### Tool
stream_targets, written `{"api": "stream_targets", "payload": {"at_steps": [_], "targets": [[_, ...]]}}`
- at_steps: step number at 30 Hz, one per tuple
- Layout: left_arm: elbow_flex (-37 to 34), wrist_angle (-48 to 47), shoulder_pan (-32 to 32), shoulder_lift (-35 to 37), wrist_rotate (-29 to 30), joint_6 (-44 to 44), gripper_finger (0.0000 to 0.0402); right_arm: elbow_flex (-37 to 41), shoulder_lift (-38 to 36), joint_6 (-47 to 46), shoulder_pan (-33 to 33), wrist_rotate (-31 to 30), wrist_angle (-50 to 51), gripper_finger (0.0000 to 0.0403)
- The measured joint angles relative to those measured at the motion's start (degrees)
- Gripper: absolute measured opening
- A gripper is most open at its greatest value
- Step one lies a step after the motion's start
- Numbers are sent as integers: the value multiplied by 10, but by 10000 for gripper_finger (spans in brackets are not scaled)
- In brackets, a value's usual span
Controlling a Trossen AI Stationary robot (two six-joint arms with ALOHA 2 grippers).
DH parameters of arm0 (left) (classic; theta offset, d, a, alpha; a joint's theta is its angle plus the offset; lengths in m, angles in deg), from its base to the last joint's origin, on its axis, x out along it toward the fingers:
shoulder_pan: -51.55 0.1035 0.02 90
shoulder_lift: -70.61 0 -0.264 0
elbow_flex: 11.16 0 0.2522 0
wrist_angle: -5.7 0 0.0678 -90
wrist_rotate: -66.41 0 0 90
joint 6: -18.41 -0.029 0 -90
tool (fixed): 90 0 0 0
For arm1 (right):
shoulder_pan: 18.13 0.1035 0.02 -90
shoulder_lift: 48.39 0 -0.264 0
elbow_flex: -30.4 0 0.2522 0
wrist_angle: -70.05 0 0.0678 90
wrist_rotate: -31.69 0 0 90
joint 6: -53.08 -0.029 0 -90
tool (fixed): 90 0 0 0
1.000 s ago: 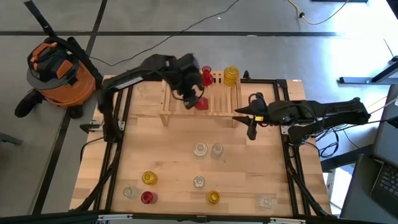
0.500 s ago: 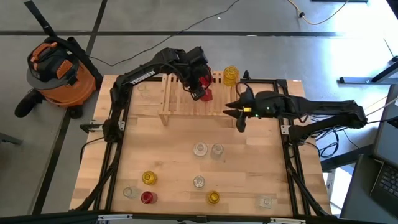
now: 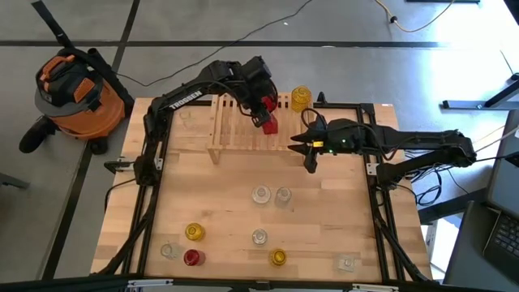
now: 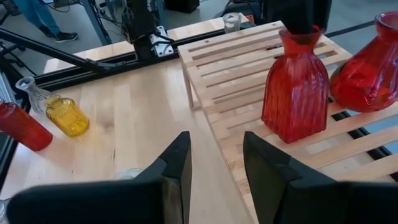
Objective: Sort vases onto shelf
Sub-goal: Put the red vase on the shelf align with the other red vase
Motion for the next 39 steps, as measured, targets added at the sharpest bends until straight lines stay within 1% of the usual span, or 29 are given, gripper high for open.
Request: {"api": "stream_targets", "payload": {"at_steps": [4,14,18,22,24,27,30,34,36,39], "targets": [[0,27,0,0,-1,0,120,0,0,0,0,0,0,106],[0,48,1,1,-1,0,120,0,0,0,0,-1,0,106],[0,32,2,17,-6,14,120,0,0,0,0,-1,-5,106],[1,-13,0,51,-4,36,120,0,3,7,0,0,-37,106],[1,-42,-1,64,0,45,120,0,14,16,-10,16,-52,106],[1,-71,-8,77,7,50,120,0,49,17,-34,70,-61,103],[1,-93,-17,80,23,50,120,0,90,17,-52,77,-62,79],[0,-117,-27,79,30,61,120,0,135,19,-69,80,-97,15],[0,-118,-34,79,35,63,120,0,152,30,-74,68,-118,8],[0,-118,-46,79,59,65,120,0,173,32,-75,21,-117,10]]}}
